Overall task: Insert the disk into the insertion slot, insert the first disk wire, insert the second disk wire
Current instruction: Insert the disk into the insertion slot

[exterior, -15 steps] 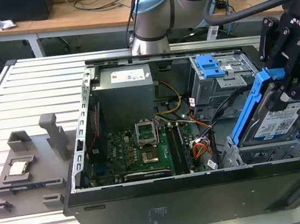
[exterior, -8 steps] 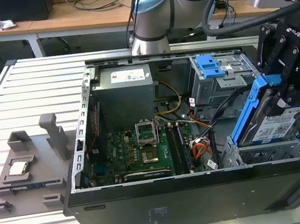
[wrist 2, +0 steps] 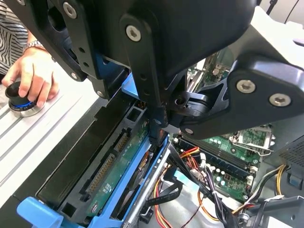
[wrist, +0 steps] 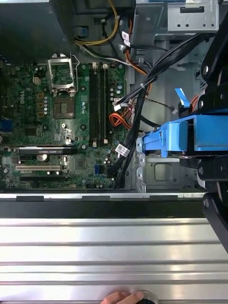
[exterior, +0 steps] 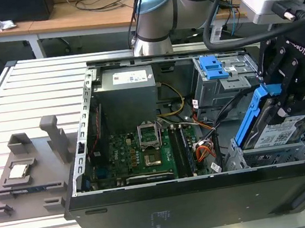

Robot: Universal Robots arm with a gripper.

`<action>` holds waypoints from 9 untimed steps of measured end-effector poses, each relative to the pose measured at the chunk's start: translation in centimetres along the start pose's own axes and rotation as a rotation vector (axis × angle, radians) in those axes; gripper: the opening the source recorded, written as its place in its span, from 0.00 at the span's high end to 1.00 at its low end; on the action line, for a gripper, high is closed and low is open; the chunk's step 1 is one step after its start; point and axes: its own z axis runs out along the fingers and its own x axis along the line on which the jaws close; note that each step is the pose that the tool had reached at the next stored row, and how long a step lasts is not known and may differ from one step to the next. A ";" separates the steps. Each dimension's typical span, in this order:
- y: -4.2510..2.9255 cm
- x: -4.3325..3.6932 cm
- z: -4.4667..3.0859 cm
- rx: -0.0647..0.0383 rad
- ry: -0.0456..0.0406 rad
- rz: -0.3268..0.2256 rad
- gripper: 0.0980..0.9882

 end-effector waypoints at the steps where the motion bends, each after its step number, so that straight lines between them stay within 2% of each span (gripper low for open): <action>1: -0.01 0.00 0.15 0.000 0.0001 0.000 0.70; 9: -0.06 -0.01 1.59 0.000 0.0000 0.000 0.70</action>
